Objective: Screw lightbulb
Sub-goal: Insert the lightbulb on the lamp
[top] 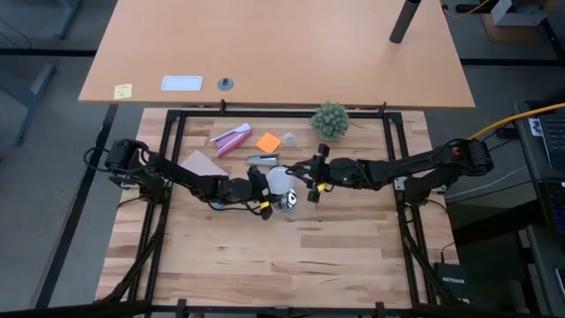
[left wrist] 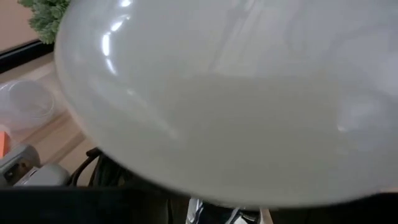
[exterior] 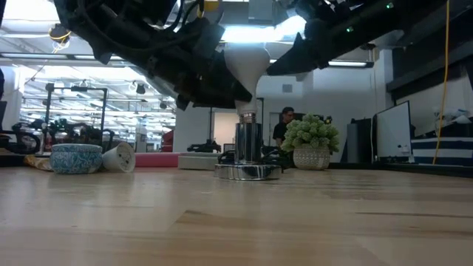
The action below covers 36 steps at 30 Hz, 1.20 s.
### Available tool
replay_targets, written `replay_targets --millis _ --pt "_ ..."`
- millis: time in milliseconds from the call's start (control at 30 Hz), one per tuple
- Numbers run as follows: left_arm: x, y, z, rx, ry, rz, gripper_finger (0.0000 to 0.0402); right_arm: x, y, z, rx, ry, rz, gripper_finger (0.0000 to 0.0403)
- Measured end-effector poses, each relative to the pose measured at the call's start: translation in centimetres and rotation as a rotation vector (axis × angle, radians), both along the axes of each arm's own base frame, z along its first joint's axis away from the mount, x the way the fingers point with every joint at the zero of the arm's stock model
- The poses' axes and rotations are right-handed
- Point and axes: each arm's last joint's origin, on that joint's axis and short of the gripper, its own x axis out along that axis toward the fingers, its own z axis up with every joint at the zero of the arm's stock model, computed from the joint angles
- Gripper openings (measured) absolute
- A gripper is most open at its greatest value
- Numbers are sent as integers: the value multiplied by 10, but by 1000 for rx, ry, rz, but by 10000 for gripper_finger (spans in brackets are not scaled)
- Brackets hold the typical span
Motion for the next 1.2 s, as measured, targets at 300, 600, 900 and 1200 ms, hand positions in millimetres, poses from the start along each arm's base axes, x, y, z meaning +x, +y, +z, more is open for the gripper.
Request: replay_targets --millis 300,600,900,1200 --pt "0 0 -1 12 11 -4 155 -3 -3 8 -68 -36 -90 179" --pt "-1 0 -2 18 29 -4 155 0 -3 21 -74 -161 -81 179" --pt "0 0 -1 27 19 -7 155 1 0 23 -49 -190 3 179" --pt "2 0 3 26 -26 -9 155 -2 -2 27 -85 -194 -35 179"
